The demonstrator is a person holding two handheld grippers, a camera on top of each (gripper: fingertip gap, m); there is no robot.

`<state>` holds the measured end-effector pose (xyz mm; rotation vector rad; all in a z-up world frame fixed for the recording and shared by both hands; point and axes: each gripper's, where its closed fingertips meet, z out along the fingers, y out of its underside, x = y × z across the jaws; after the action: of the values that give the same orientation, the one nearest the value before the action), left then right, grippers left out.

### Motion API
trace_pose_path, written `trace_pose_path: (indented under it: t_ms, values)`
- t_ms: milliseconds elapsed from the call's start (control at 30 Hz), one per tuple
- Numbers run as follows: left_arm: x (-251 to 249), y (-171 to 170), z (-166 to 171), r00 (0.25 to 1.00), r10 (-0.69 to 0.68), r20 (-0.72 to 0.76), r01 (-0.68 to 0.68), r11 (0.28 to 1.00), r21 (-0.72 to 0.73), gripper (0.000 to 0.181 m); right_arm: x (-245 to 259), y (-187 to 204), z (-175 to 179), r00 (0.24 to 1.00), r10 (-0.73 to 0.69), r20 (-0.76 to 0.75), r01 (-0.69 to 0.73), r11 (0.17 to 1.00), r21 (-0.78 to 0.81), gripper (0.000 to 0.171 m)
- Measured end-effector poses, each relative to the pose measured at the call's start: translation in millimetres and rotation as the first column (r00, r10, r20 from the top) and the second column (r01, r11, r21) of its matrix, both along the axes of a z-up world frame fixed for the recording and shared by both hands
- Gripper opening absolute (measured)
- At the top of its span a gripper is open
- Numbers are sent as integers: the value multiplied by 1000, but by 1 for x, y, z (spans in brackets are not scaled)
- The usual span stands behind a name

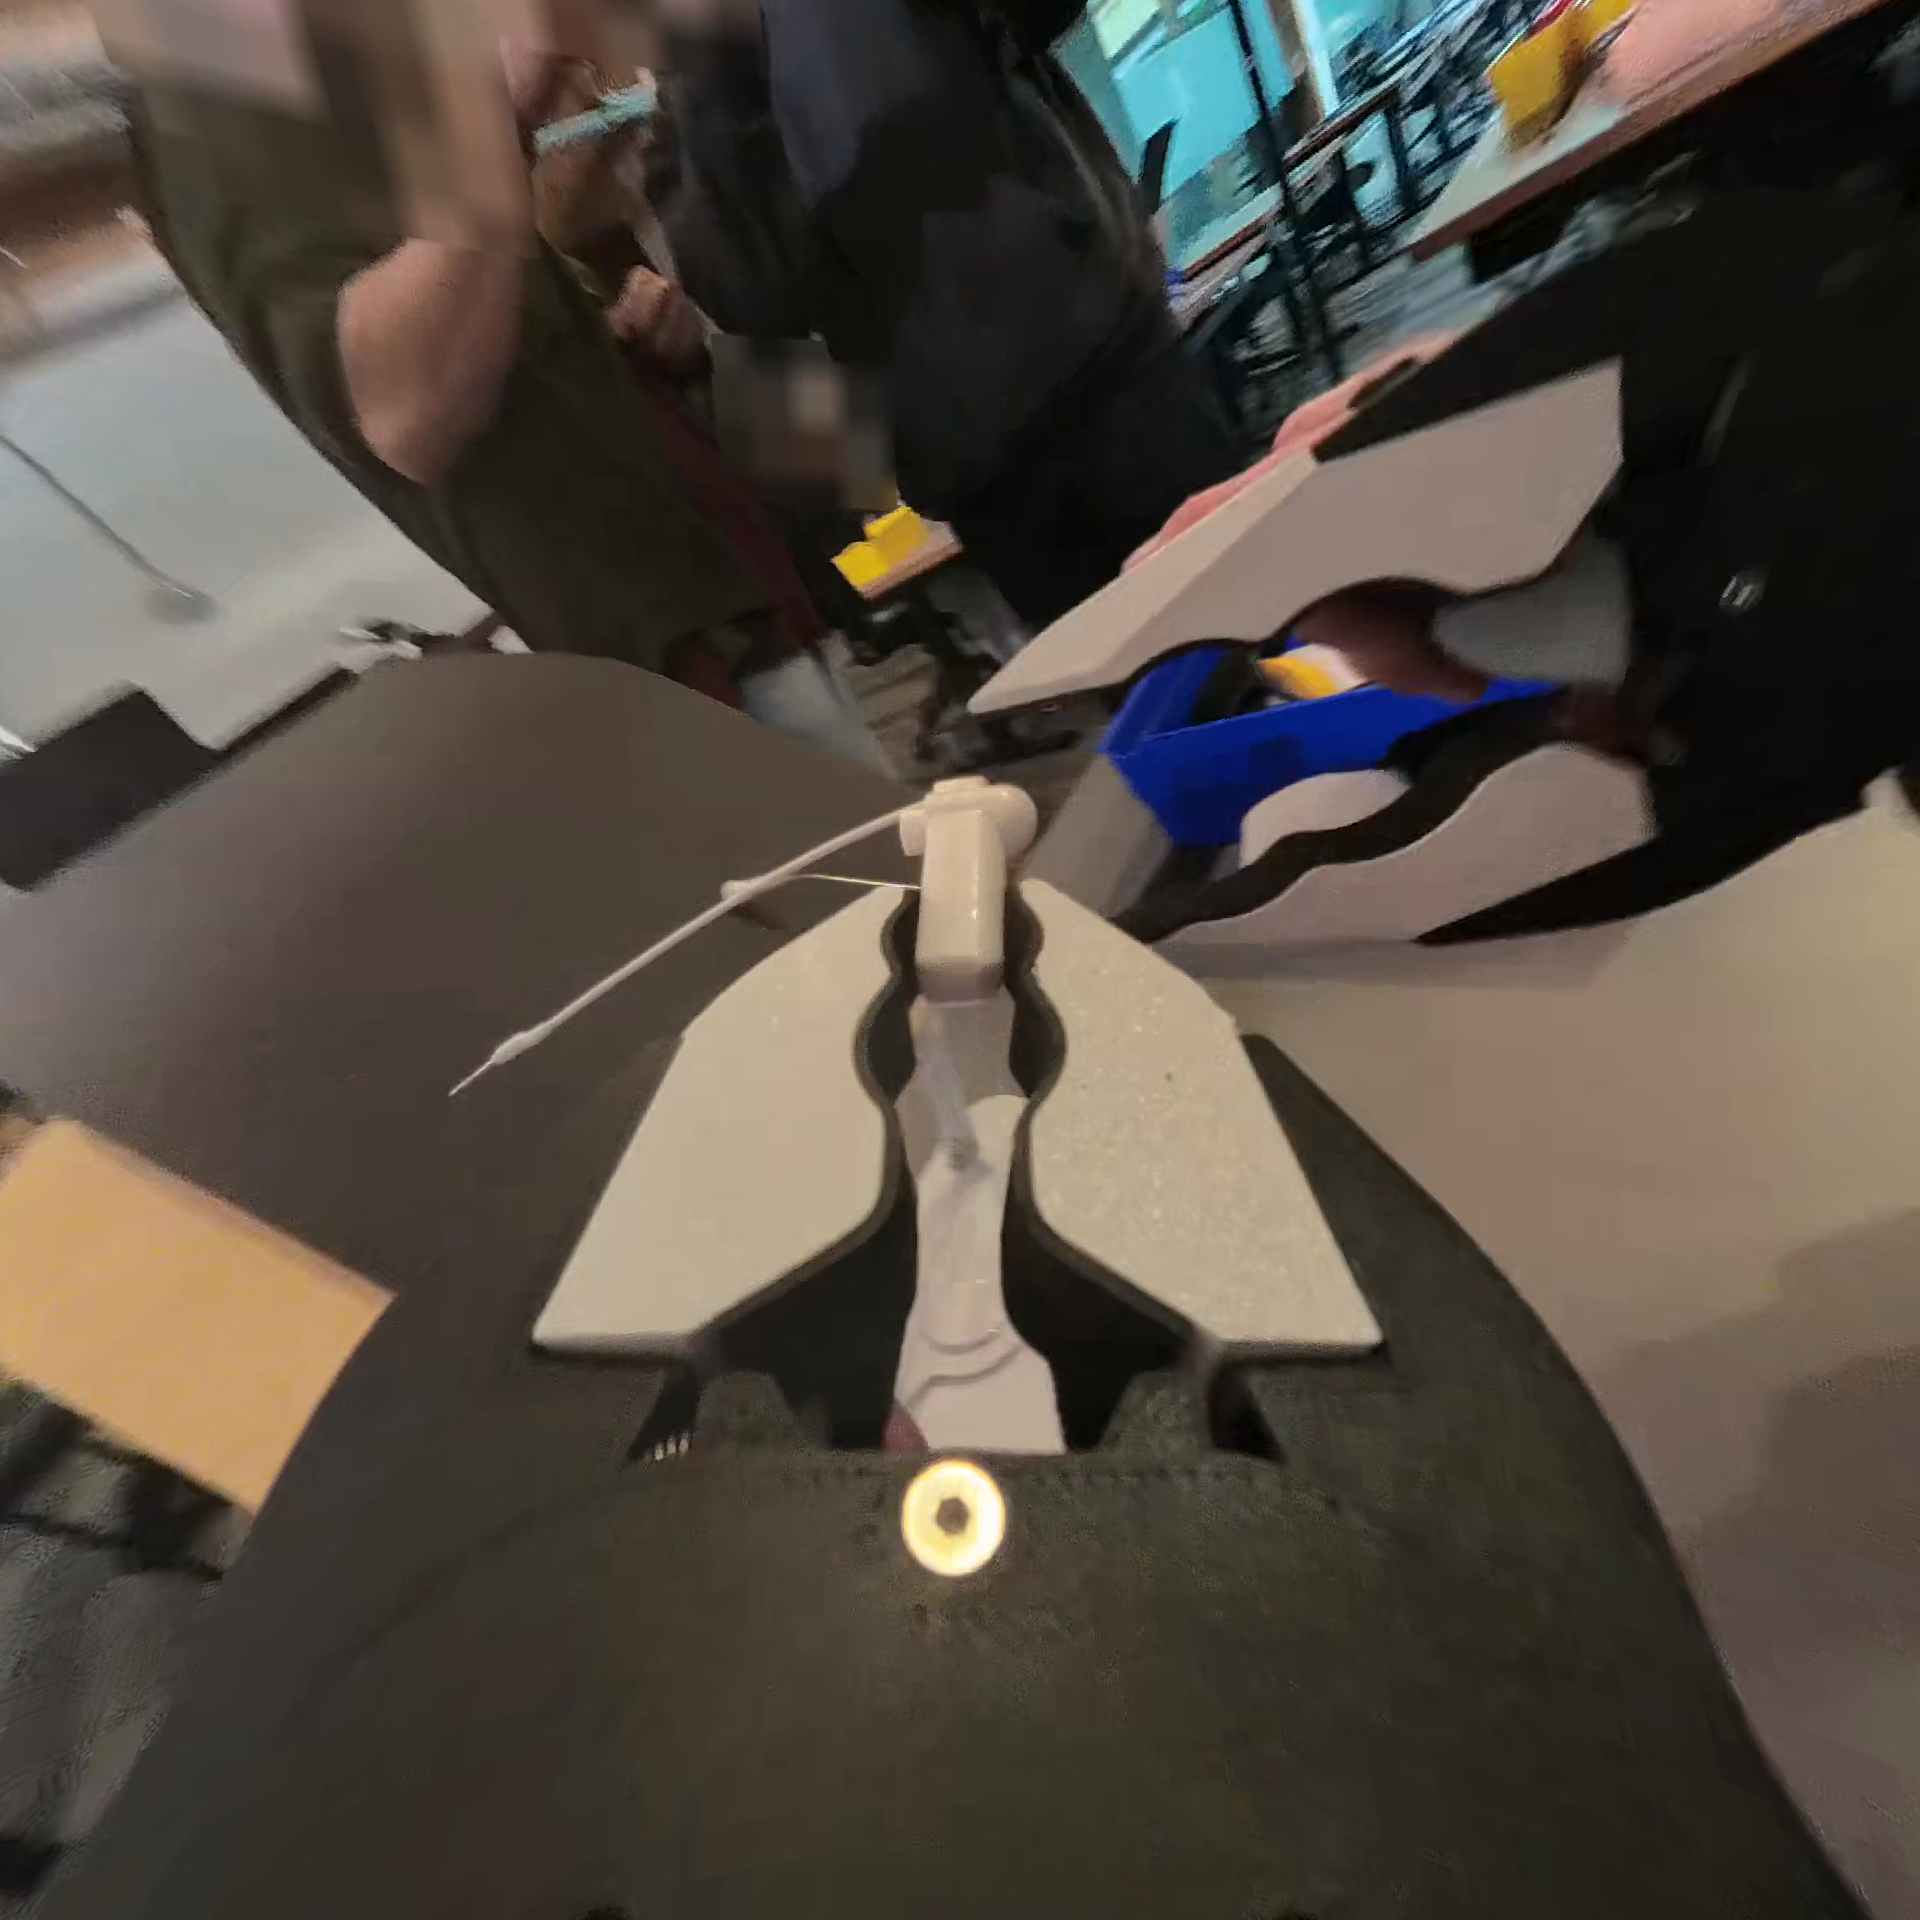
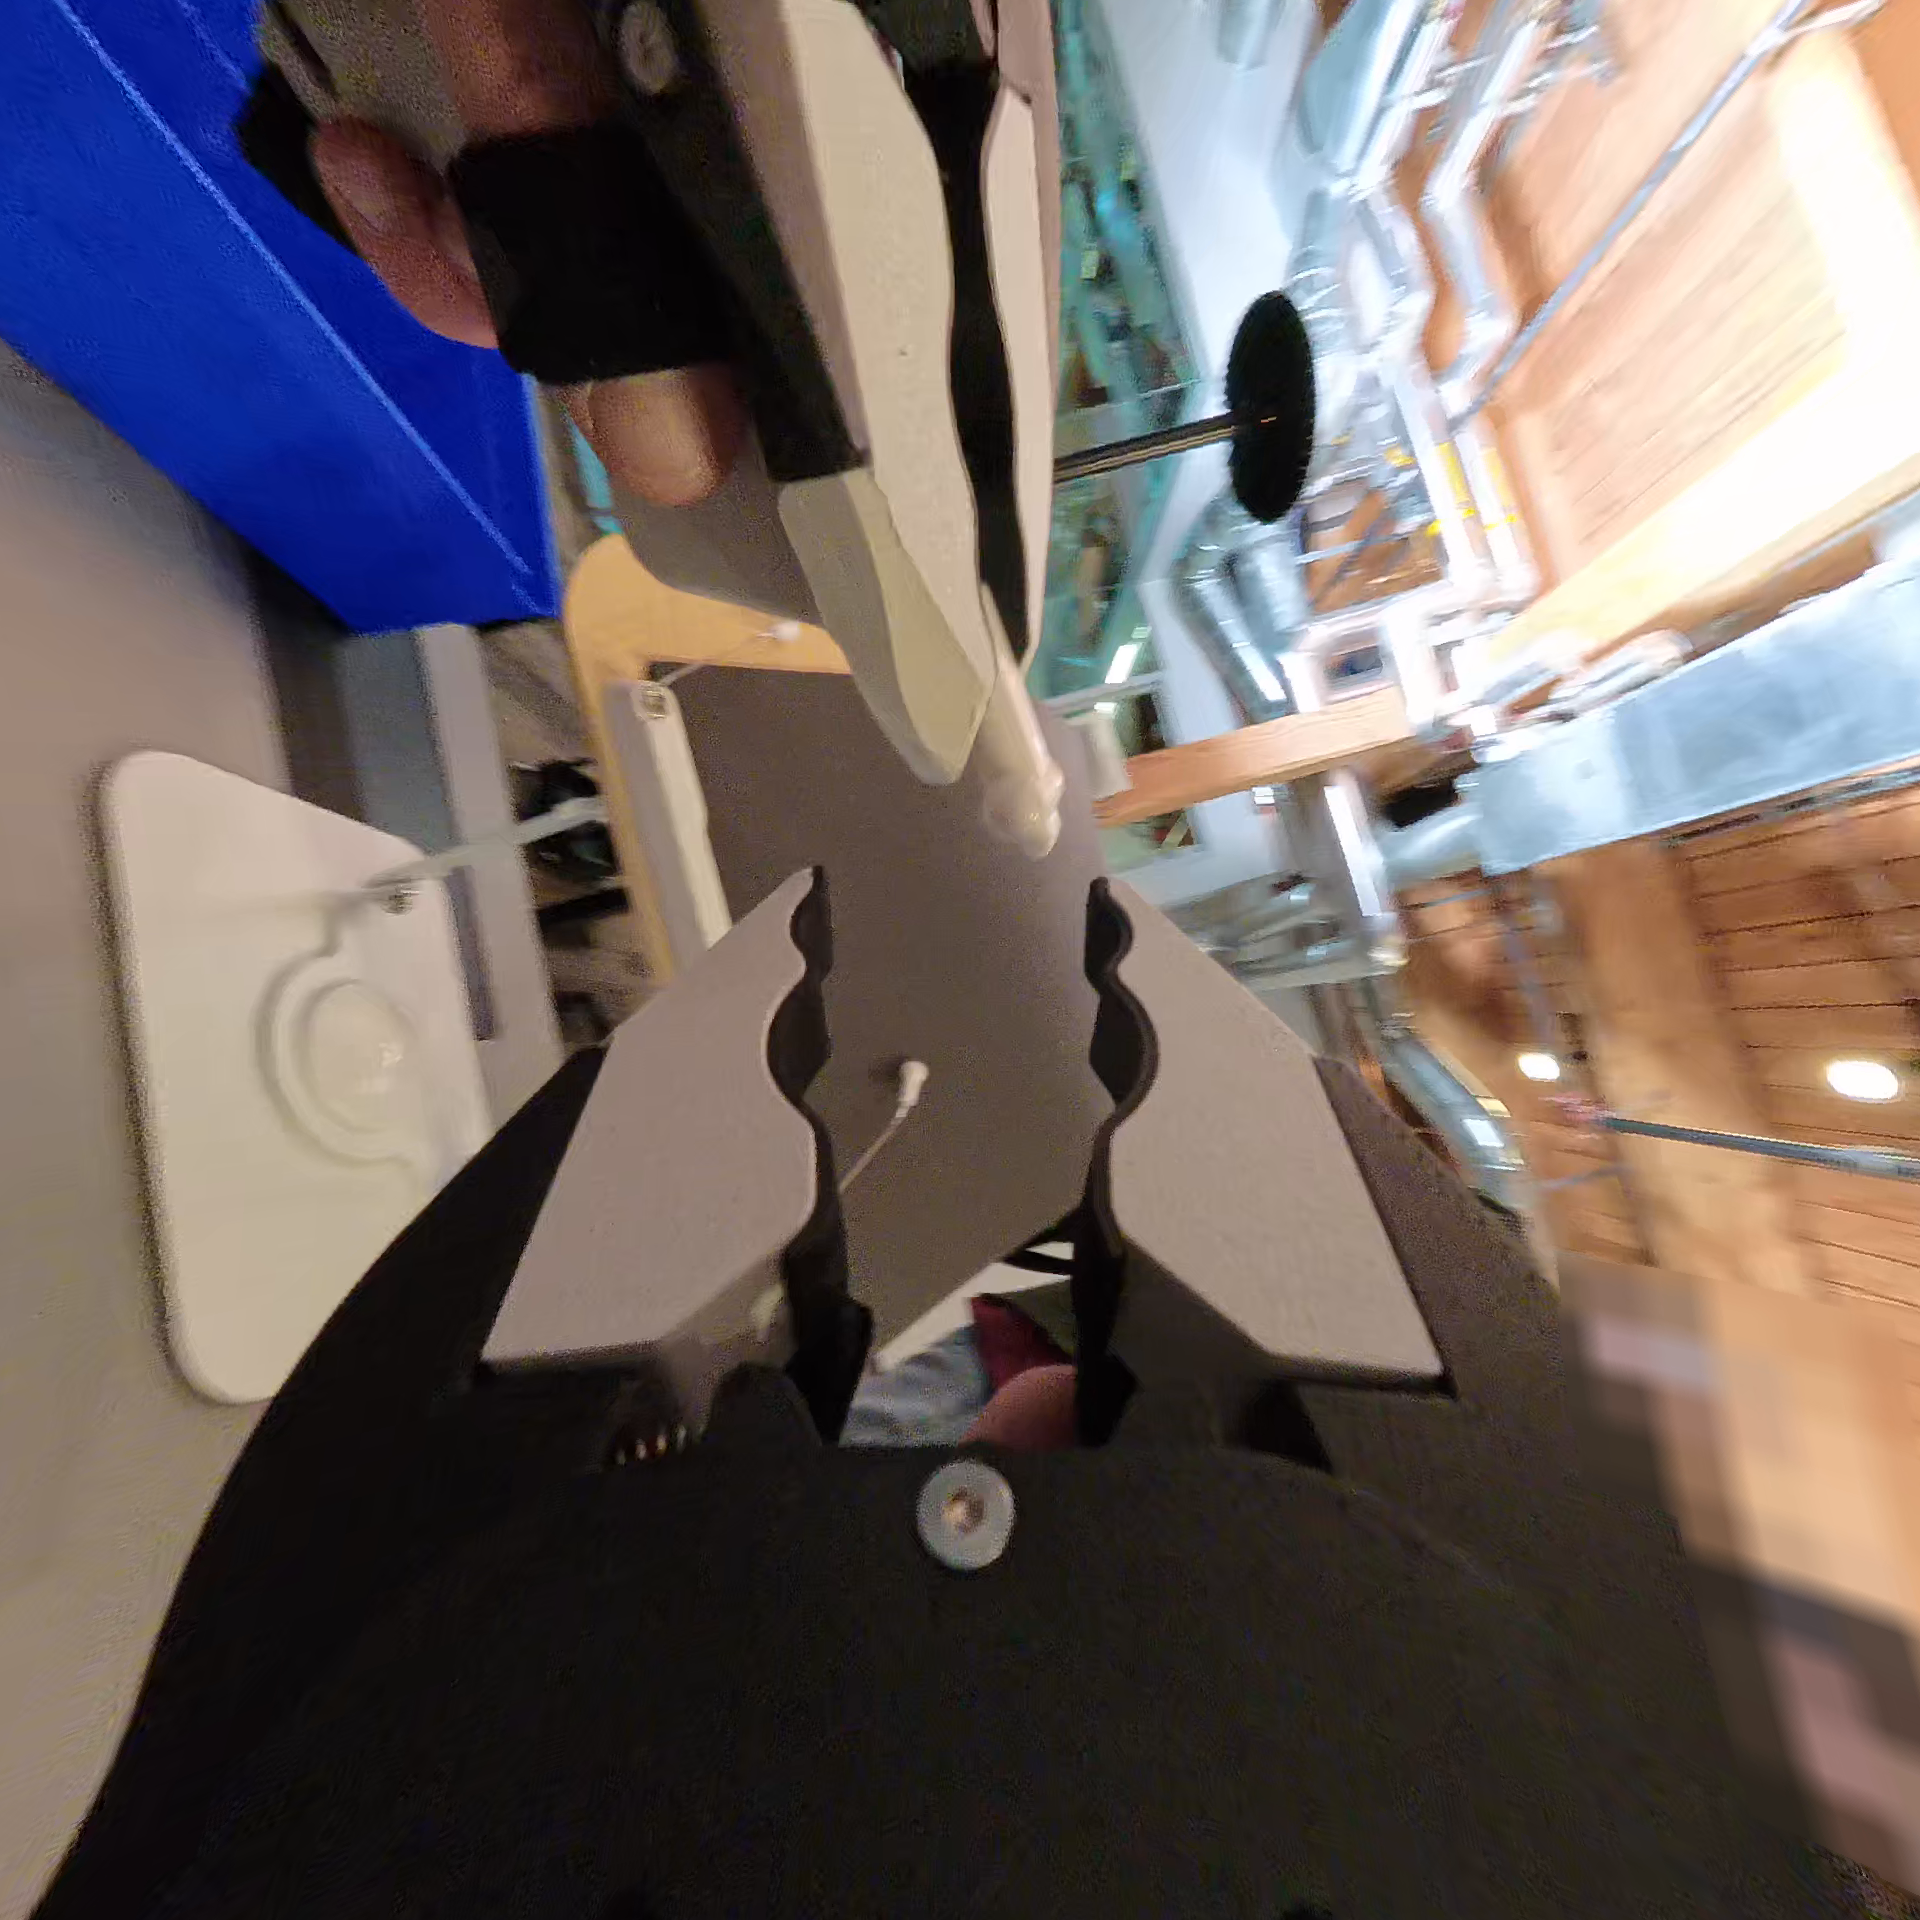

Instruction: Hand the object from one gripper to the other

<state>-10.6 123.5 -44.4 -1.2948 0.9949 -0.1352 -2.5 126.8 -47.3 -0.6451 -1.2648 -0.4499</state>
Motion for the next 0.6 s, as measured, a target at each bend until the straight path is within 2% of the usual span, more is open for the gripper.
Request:
trace_pose_path:
  t_ms: [200,433,600]
  values:
    - [9,-6,-10,986,-113,124,136,971,-197,14,-11,-1,-2,999,-31,-20,34,990,140,36]
    - [10,-9,-13,980,-140,140,172,952,-252,14,-7,1,-1,999,-48,-21,51,984,173,13]
    - [11,-11,-18,977,-159,142,196,934,-299,14,-8,2,-6,999,-49,3,47,984,169,11]
